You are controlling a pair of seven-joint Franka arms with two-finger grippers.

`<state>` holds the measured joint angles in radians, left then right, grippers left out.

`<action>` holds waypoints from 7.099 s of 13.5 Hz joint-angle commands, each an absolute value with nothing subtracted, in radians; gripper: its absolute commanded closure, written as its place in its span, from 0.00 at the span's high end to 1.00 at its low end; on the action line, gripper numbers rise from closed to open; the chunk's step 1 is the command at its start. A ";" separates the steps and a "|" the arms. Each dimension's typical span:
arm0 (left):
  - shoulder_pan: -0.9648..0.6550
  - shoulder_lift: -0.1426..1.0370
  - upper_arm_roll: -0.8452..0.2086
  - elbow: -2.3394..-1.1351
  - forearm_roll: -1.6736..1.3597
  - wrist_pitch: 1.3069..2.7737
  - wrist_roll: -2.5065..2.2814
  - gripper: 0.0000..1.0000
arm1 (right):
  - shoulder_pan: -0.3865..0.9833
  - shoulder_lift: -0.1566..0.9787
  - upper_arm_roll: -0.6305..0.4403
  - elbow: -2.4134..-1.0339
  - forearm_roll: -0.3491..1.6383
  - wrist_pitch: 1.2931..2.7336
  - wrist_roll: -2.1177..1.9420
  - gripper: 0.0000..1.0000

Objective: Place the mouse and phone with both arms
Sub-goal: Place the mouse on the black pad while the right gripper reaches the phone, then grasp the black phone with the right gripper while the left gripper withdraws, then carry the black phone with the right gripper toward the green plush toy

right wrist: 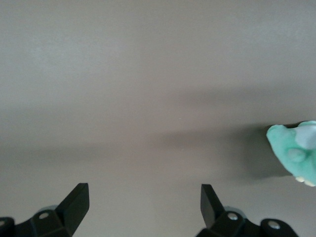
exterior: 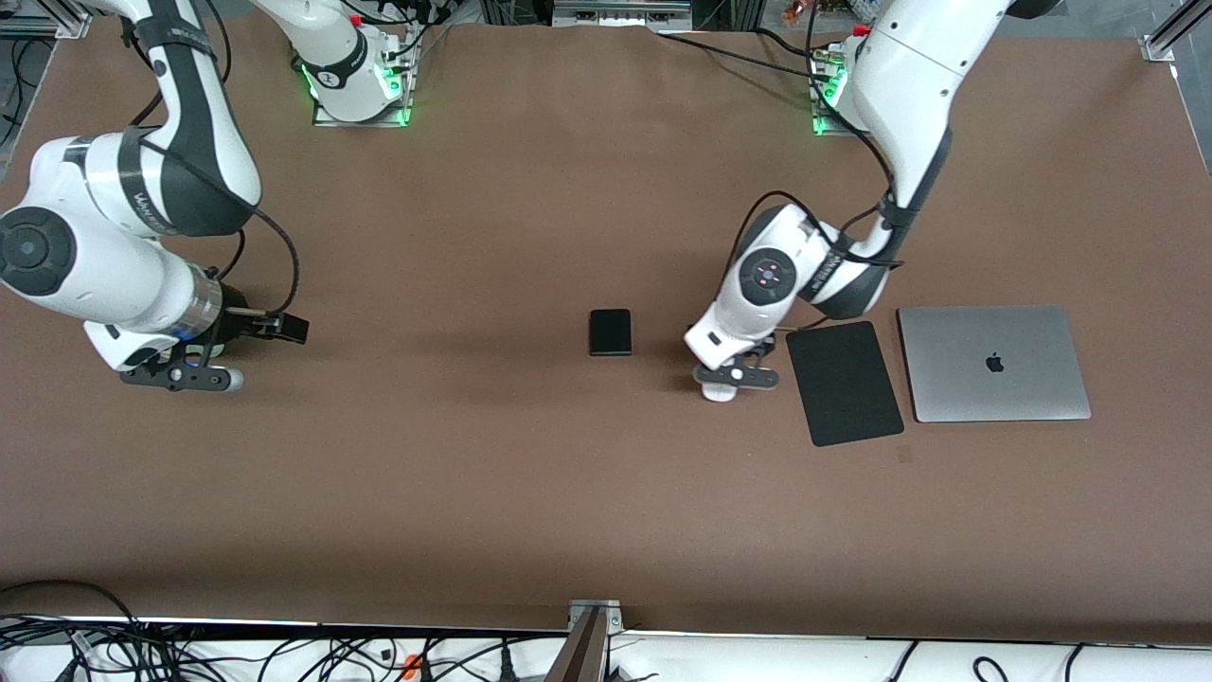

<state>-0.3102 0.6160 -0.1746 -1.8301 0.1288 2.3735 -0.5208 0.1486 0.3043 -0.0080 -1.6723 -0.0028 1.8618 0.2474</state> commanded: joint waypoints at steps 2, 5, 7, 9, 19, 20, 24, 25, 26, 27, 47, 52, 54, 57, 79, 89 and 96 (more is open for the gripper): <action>-0.233 0.523 -0.124 -1.962 0.137 2.381 -0.462 0.00 | 0.239 0.299 -0.011 -1.661 0.017 1.865 0.408 1.00; -0.163 0.502 -0.111 -2.020 0.135 2.391 -0.398 0.00 | 0.325 0.307 -0.009 -1.660 0.034 1.922 0.485 1.00; -0.111 0.495 -0.110 -2.036 0.135 2.395 -0.326 0.00 | 0.389 0.324 -0.009 -1.660 0.054 2.000 0.485 1.00; -0.094 0.495 -0.110 -2.052 0.129 2.398 -0.290 0.00 | 0.451 0.354 -0.009 -1.660 0.054 2.081 0.488 1.00; -0.051 0.263 -0.113 -2.046 0.060 2.221 -0.293 1.00 | 0.699 0.569 -0.012 -1.625 0.035 2.286 0.710 1.00; -0.045 0.217 -0.120 -2.045 0.060 2.186 -0.291 1.00 | 0.710 0.593 -0.015 -1.609 0.035 2.284 0.730 1.00; -0.006 0.071 -0.156 -2.008 0.058 2.054 -0.276 1.00 | 0.765 0.708 -0.015 -1.526 -0.049 2.287 0.833 1.00; 0.003 0.043 -0.158 -1.984 0.058 2.001 -0.241 1.00 | 0.767 0.728 -0.015 -1.511 -0.063 2.290 0.836 1.00; 0.008 0.023 -0.158 -1.945 0.058 1.941 -0.207 1.00 | 0.772 0.747 -0.015 -1.490 -0.061 2.293 0.836 1.00; 0.015 0.008 -0.158 -1.901 0.058 1.871 -0.184 1.00 | 0.776 0.759 -0.015 -1.483 -0.061 2.298 0.839 1.00; 0.035 -0.028 -0.158 -1.701 0.051 1.649 -0.100 1.00 | 0.813 0.880 -0.026 -1.479 -0.081 2.534 0.943 1.00; 0.037 -0.029 -0.156 -1.701 0.051 1.649 -0.097 1.00 | 0.822 0.890 -0.026 -1.479 -0.094 2.543 0.945 1.00; 0.037 -0.028 -0.158 -1.701 0.052 1.649 -0.097 1.00 | 0.822 0.890 -0.026 -1.479 -0.094 2.543 0.942 0.89; 0.037 -0.029 -0.158 -1.701 0.051 1.649 -0.097 1.00 | 0.822 0.887 -0.026 -1.479 -0.094 2.533 0.934 0.62; 0.041 -0.029 -0.158 -1.700 0.052 1.649 -0.097 1.00 | 0.247 0.717 -0.018 -1.509 0.026 2.194 0.155 0.41; 0.041 -0.028 -0.158 -1.700 0.054 1.649 -0.097 1.00 | -0.004 0.480 -0.058 -2.048 0.048 2.599 -0.112 0.41; 0.041 -0.028 -0.158 -1.700 0.054 1.651 -0.097 1.00 | -0.035 0.457 -0.058 -2.129 0.123 2.652 -0.133 0.41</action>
